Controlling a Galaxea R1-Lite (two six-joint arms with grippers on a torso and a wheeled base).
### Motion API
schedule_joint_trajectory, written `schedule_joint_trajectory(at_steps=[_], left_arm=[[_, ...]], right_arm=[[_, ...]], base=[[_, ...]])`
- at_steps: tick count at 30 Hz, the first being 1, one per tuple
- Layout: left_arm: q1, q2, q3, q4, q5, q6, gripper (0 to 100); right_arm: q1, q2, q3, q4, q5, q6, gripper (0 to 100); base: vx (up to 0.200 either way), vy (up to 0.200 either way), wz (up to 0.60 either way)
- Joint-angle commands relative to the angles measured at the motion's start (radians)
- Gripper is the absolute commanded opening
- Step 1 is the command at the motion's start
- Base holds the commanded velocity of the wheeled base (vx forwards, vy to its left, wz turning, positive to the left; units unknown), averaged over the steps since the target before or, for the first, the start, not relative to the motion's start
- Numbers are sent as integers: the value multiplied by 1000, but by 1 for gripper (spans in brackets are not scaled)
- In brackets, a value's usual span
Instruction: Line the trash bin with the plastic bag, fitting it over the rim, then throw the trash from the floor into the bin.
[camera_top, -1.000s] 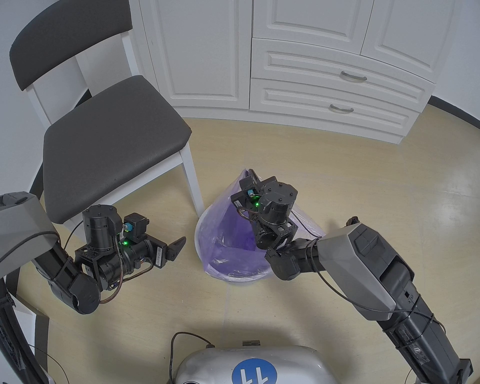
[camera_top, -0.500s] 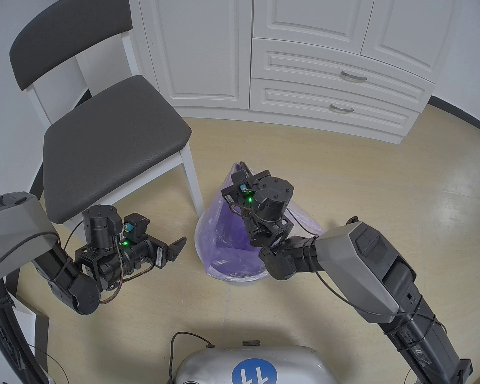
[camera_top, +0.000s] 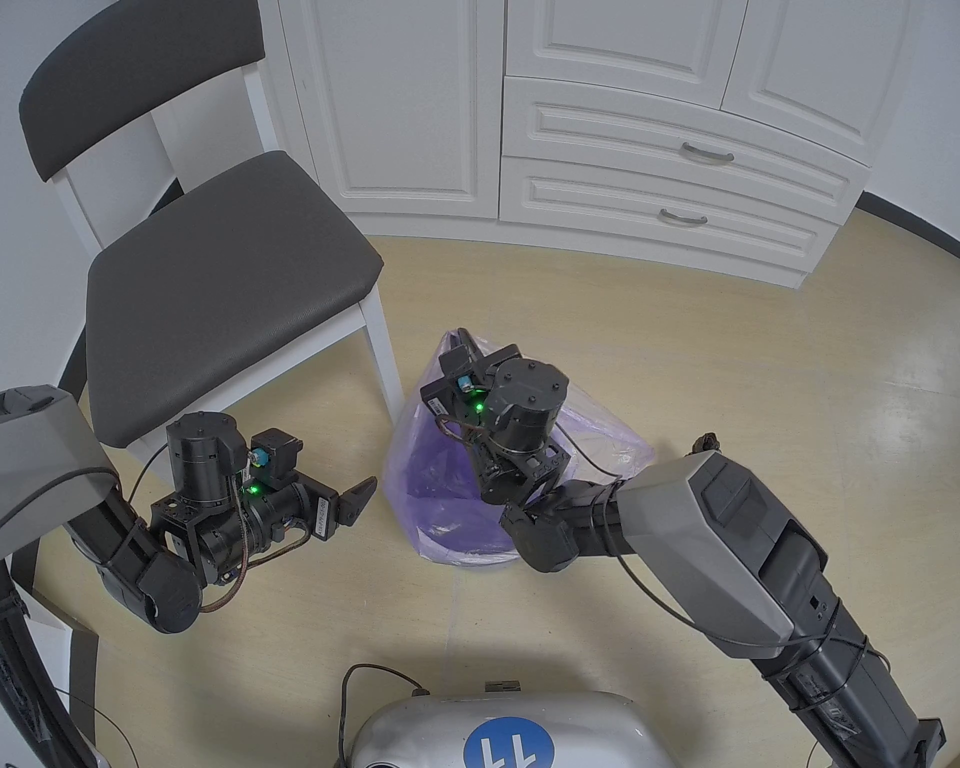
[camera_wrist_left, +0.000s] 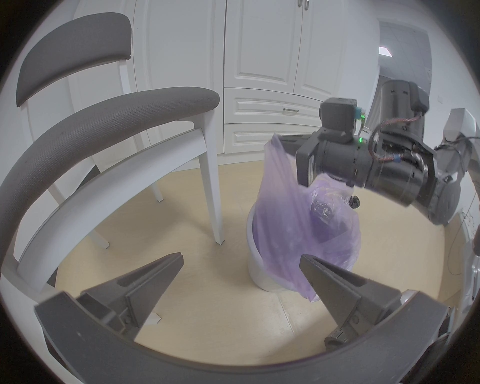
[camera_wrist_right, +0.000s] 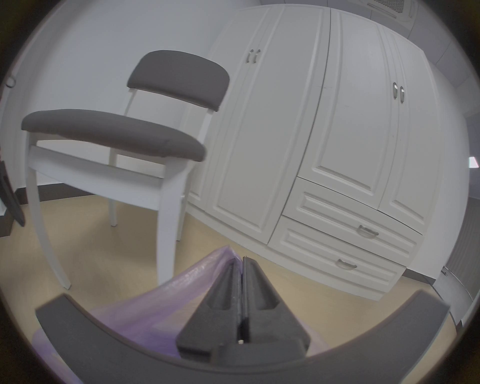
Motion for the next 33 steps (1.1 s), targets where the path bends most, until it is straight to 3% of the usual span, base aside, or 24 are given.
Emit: schedule_joint_trajectory(at_steps=[1,12,13,21,27,33], left_arm=[[-1,-1,1,0,0,2,100],[-13,-1,4,0,2,0,100],[-15,-1,5,-2,2,2,100],[-41,13,14,-2,2,0,100],[-44,33,-3,-13,2,-3,100],[-45,94,-27,-39,14,-4,100]], right_arm=[[30,40,0,-1,1,-1,0],[30,38,0,-4,20,-1,0],[29,32,0,-9,27,-1,100],[42,-40,18,4,15,61,100],[64,-238,439,69,17,90,100],[50,-339,546,191,17,203,100]], base=[[0,0,0],[0,0,0],[0,0,0],[0,0,0],[0,0,0],[0,0,0]])
